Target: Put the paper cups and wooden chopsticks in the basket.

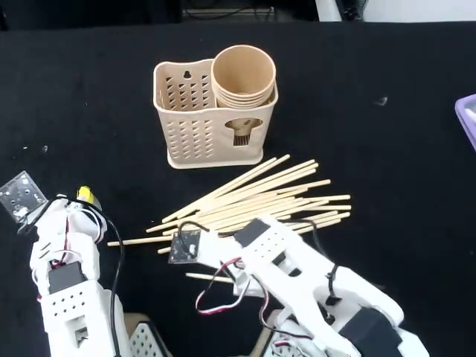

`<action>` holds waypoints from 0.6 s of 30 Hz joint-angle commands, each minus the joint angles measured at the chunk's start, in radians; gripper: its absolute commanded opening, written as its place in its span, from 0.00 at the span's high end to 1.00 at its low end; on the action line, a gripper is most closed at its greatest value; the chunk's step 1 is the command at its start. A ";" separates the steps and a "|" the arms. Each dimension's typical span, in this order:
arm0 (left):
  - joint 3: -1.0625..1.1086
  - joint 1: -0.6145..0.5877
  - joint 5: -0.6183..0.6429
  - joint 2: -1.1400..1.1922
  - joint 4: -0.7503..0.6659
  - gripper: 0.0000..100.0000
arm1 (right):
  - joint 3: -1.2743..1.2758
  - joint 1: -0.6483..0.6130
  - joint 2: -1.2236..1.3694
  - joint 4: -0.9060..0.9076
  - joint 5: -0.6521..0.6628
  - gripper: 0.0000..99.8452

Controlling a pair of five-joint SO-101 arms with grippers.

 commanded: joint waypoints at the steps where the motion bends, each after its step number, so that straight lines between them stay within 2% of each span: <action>1: -0.007 -0.010 0.011 -0.014 -0.018 0.85 | -0.090 0.064 -0.084 0.109 0.072 0.99; 5: -0.008 -0.010 0.011 -0.014 -0.018 0.85 | -0.154 0.126 -0.143 0.173 0.155 0.99; 9: -0.008 -0.010 0.011 -0.014 -0.018 0.85 | -0.143 0.172 -0.131 0.100 0.232 0.99; 13: -0.008 -0.010 0.011 -0.014 -0.018 0.85 | -0.127 0.242 -0.081 0.000 0.232 0.99; 18: -0.008 -0.010 0.011 -0.014 -0.018 0.85 | -0.130 0.276 -0.047 -0.031 0.221 0.98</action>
